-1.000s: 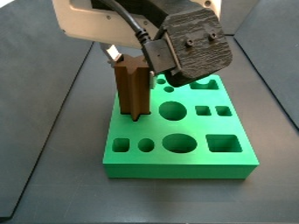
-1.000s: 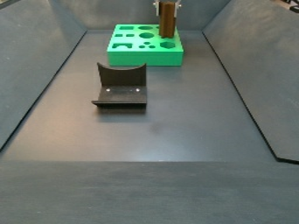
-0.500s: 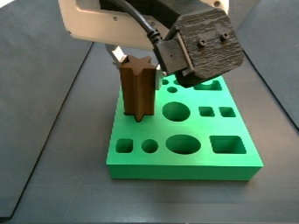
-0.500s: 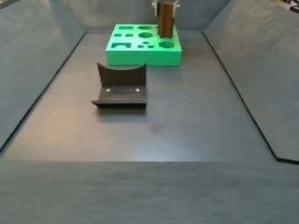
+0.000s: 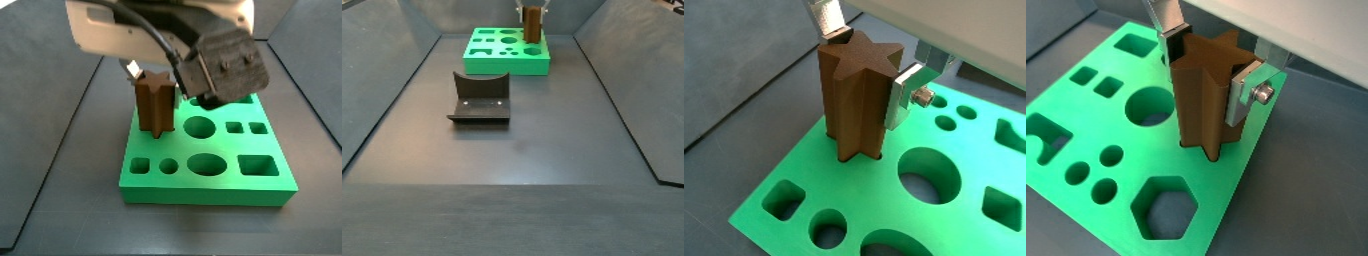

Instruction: Insert the star object.

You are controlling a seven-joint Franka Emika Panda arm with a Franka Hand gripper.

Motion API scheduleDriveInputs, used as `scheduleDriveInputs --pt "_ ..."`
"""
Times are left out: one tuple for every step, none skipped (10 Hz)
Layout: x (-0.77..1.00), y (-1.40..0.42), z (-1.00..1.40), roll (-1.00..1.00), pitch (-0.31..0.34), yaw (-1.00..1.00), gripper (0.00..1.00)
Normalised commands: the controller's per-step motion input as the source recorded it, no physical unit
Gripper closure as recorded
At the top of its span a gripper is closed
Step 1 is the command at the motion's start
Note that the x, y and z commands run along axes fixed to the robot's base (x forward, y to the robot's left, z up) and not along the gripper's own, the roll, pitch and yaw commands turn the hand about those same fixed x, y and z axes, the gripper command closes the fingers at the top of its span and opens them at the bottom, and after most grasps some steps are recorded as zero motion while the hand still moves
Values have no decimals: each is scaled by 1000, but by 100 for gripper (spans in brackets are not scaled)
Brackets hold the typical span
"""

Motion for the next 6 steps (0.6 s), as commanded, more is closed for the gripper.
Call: scheduleDriveInputs --pt "120 0 -754 0 0 29 100" --pt "77 0 -877 0 0 0 100" --pt "26 0 -943 36 0 0 100" --pt "0 0 -814 0 -13 -46 100" --pt "-26 146 -446 -231 -283 -6 100" --pt "0 0 0 0 0 0 100"
